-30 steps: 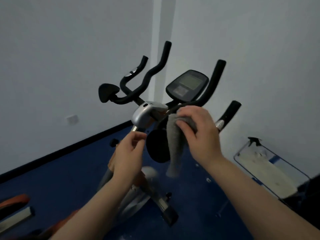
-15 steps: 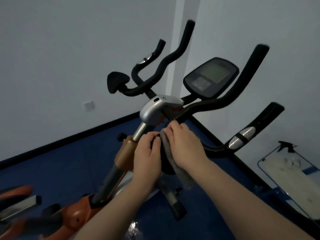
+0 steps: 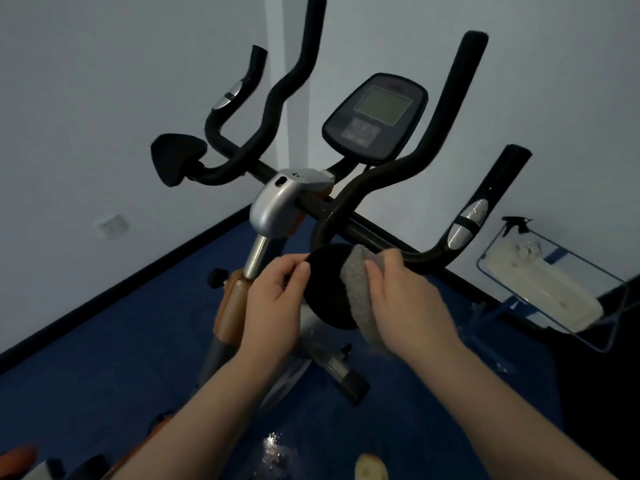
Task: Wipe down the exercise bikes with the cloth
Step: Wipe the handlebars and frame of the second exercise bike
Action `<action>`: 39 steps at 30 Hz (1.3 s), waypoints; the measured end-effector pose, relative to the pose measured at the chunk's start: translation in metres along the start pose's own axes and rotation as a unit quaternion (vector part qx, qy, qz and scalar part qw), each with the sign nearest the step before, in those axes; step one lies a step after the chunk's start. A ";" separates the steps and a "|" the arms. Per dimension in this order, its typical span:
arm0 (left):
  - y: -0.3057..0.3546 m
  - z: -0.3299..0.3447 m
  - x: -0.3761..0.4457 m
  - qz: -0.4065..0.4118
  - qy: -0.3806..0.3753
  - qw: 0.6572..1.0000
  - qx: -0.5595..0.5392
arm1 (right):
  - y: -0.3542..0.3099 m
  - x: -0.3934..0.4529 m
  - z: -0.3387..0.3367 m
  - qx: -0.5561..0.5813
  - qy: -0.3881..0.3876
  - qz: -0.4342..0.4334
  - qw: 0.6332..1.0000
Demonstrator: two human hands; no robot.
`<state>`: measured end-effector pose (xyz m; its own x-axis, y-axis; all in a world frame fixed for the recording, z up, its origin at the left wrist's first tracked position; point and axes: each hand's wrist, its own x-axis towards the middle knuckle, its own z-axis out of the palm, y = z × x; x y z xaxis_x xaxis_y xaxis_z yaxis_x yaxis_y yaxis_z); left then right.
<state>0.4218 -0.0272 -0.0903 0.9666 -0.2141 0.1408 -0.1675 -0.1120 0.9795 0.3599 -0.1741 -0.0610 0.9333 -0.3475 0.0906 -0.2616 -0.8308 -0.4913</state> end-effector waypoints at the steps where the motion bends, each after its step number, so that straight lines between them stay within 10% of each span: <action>1: 0.000 -0.003 0.002 0.001 -0.013 1.000 0.000 | 0.001 0.001 -0.004 0.006 0.009 -0.006 1.000; 7: 0.000 -0.014 0.009 0.008 -0.078 0.996 -0.030 | -0.017 0.018 0.003 0.021 0.220 -0.127 0.967; 15: 0.000 -0.015 0.007 0.017 -0.088 0.994 -0.062 | 0.003 -0.014 0.015 -0.112 0.098 -0.288 0.946; 22: -0.007 -0.022 0.006 -0.131 -0.096 0.970 -0.180 | -0.031 -0.011 0.021 -0.176 0.046 -0.291 0.939; 28: -0.008 -0.017 0.003 -0.134 -0.062 0.975 -0.169 | -0.039 0.020 0.000 -0.105 0.048 -0.273 0.955; 34: 0.007 -0.007 0.000 -0.050 -0.039 0.991 -0.120 | -0.011 -0.007 -0.021 -0.189 -0.087 -0.392 0.896; 39: 0.017 0.008 0.023 0.038 -0.050 0.998 0.012 | -0.008 0.030 -0.043 0.011 0.083 -0.210 0.974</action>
<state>0.4397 -0.0419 -0.0720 0.9269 -0.3181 0.1991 -0.2459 -0.1141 0.9626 0.3793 -0.1968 -0.0171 0.9032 -0.0458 0.4267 0.1425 -0.9060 -0.3987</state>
